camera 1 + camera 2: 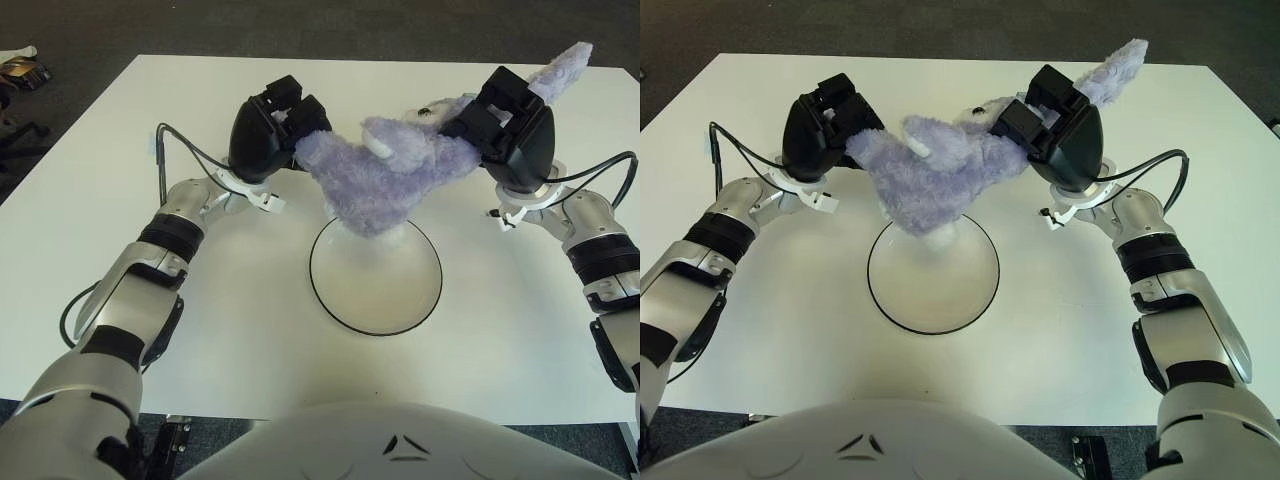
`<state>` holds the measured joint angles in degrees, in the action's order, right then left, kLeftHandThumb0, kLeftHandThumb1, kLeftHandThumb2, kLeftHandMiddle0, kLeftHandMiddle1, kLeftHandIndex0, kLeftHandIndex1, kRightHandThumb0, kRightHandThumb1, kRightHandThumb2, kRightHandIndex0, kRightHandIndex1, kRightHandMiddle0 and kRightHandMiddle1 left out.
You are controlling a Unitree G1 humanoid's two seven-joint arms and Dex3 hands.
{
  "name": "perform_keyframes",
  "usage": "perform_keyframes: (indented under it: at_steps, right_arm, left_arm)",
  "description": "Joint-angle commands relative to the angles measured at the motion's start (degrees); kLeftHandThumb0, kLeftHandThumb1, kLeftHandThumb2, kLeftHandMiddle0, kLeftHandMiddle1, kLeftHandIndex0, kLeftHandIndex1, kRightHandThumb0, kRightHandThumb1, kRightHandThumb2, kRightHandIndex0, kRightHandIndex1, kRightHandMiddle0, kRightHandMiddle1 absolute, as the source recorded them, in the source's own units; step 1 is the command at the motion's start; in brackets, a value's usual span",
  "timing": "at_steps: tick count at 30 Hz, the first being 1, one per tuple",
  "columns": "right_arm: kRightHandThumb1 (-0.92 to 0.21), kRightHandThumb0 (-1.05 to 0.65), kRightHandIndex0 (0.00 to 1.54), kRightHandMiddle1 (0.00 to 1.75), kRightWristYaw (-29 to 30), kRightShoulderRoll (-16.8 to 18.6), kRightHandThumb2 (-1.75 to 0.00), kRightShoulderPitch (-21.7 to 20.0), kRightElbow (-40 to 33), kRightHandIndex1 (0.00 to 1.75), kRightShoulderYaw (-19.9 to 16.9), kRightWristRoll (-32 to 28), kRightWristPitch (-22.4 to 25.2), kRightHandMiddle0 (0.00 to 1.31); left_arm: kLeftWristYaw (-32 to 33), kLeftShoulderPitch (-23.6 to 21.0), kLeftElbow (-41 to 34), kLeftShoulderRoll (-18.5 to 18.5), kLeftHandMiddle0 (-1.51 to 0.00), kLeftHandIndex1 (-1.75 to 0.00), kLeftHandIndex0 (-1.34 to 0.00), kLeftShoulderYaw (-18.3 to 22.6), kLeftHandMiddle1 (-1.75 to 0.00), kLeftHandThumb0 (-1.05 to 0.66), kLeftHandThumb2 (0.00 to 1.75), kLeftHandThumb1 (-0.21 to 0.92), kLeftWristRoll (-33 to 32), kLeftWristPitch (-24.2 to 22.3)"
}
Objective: Put the doll into the plate.
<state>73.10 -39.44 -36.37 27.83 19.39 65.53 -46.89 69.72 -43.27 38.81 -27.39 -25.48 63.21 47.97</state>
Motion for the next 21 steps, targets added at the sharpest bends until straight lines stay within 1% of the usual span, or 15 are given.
perform_keyframes:
  at_steps: [1, 5, 9, 12, 17, 19, 21]
  right_arm:
    - [-0.19, 0.52, 0.71, 1.75, -1.3, -1.3, -1.47, 0.5, -0.7, 1.75, -0.3, -2.4, -1.6, 0.91]
    - [-0.18, 0.52, 0.72, 1.75, -4.9, -1.5, -1.48, 1.6, -1.2, 1.75, -0.8, -5.9, -4.6, 0.91]
    - [-0.18, 0.52, 0.72, 1.75, -10.4, -1.4, -1.49, 3.7, -2.0, 1.75, -2.1, -11.7, -7.9, 0.92]
    - [-0.17, 0.53, 0.73, 1.75, -13.3, -1.1, -1.50, 4.8, -2.8, 1.75, -3.1, -14.2, -9.1, 0.94]
    - [-0.16, 0.53, 0.74, 1.75, -16.0, -0.3, -1.51, 6.1, -4.0, 1.75, -5.0, -16.0, -10.2, 0.94]
    - [-0.16, 0.53, 0.74, 1.75, -15.8, 0.2, -1.51, 6.7, -4.7, 1.75, -5.9, -15.7, -10.4, 0.94]
    - [-0.16, 0.53, 0.73, 1.75, -14.0, 0.8, -1.51, 6.9, -5.3, 1.75, -6.6, -14.0, -10.1, 0.93]
  left_arm:
    - [2.2, -1.7, 1.1, -0.8, -0.78, -1.75, -0.59, -0.9, -1.68, 0.00, 1.57, 0.08, 0.0, 1.5]
    - [1.6, -1.9, 2.3, -0.9, -0.79, -1.75, -0.57, -1.1, -1.68, 0.00, 1.56, 0.09, -1.7, 4.6]
    - [4.2, -1.7, 1.7, -1.0, -0.79, -1.75, -0.56, -1.3, -1.69, 0.00, 1.56, 0.09, -0.5, 4.7]
    - [5.7, -1.4, 1.1, -1.0, -0.78, -1.75, -0.56, -1.1, -1.70, 0.00, 1.57, 0.09, -0.2, 4.4]
    - [6.6, -0.8, 0.3, -0.8, -0.77, -1.75, -0.54, -0.9, -1.71, 0.00, 1.55, 0.11, -0.7, 4.5]
    - [6.9, -0.5, -0.3, -0.7, -0.76, -1.75, -0.54, -0.8, -1.71, 0.00, 1.54, 0.12, -1.0, 4.8]
    - [8.3, 0.2, -1.6, -0.6, -0.75, -1.75, -0.53, -0.7, -1.72, 0.00, 1.54, 0.12, -0.5, 4.2]
